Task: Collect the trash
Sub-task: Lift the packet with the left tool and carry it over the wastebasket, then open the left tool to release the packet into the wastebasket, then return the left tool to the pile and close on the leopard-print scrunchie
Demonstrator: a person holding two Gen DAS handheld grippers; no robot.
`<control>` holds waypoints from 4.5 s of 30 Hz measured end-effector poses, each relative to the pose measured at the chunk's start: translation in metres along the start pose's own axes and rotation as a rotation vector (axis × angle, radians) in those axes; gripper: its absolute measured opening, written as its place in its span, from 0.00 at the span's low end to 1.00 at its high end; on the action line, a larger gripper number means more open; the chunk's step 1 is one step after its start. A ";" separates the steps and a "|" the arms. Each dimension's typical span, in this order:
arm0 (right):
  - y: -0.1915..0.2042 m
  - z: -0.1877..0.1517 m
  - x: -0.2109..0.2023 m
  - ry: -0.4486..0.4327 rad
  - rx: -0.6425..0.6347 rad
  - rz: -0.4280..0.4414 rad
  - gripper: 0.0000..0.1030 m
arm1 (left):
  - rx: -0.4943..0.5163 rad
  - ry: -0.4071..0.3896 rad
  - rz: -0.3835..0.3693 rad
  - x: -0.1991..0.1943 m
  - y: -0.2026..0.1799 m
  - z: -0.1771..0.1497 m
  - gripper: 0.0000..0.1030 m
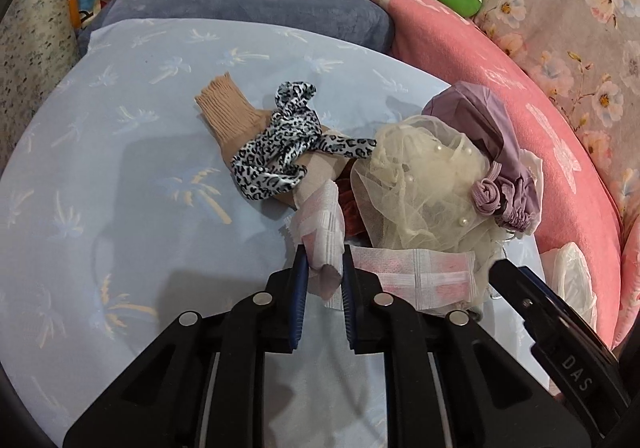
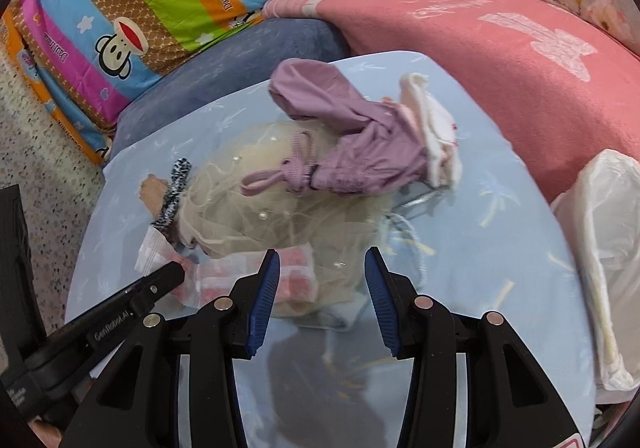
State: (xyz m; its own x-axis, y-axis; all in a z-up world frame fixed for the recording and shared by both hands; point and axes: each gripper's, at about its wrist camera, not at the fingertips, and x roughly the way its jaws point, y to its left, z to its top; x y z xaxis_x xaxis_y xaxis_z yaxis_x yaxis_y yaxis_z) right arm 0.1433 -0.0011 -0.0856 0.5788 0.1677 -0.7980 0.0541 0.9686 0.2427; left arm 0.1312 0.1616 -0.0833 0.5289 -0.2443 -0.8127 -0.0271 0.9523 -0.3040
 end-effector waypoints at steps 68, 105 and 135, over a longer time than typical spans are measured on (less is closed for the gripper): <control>-0.213 -0.011 -0.274 -0.477 0.320 -0.102 0.01 | 0.557 -0.087 -0.270 -0.084 -0.285 -0.032 0.15; -0.257 -0.008 -0.236 -0.420 0.376 -0.164 0.08 | 0.575 -0.068 -0.184 -0.047 -0.314 -0.035 0.71; -0.178 -0.017 -0.201 -0.309 0.249 -0.095 0.22 | 0.435 -0.056 -0.112 -0.045 -0.239 -0.027 0.71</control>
State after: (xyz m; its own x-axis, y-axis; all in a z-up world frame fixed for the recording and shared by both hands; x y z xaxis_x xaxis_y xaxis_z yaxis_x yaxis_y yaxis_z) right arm 0.0041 -0.2043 0.0222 0.7768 -0.0196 -0.6294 0.2919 0.8968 0.3324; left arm 0.0915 -0.0599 0.0123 0.5534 -0.3513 -0.7553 0.3852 0.9119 -0.1419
